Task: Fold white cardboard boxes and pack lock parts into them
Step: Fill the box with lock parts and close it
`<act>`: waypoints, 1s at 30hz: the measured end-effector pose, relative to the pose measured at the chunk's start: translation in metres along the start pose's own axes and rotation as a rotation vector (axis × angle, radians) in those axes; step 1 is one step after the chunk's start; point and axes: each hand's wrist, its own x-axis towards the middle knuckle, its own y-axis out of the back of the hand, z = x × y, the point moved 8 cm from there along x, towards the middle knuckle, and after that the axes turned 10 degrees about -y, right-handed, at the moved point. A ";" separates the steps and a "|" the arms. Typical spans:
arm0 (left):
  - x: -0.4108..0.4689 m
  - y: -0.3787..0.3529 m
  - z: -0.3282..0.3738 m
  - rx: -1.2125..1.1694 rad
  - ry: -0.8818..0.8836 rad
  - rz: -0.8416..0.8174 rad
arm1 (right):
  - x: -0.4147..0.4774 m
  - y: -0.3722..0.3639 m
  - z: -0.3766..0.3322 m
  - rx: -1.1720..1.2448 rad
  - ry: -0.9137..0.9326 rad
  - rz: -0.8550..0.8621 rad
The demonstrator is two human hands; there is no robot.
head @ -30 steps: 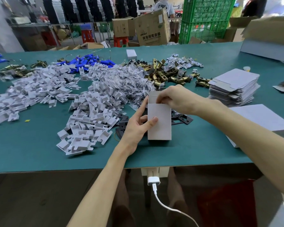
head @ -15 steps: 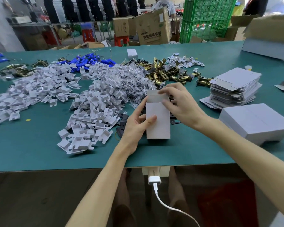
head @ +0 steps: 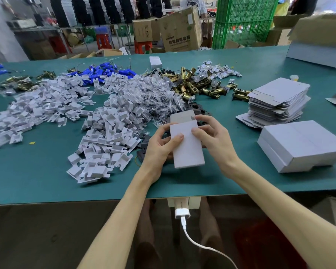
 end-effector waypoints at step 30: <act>0.003 0.002 0.003 0.041 -0.071 -0.004 | -0.007 -0.004 0.031 0.052 -0.045 0.004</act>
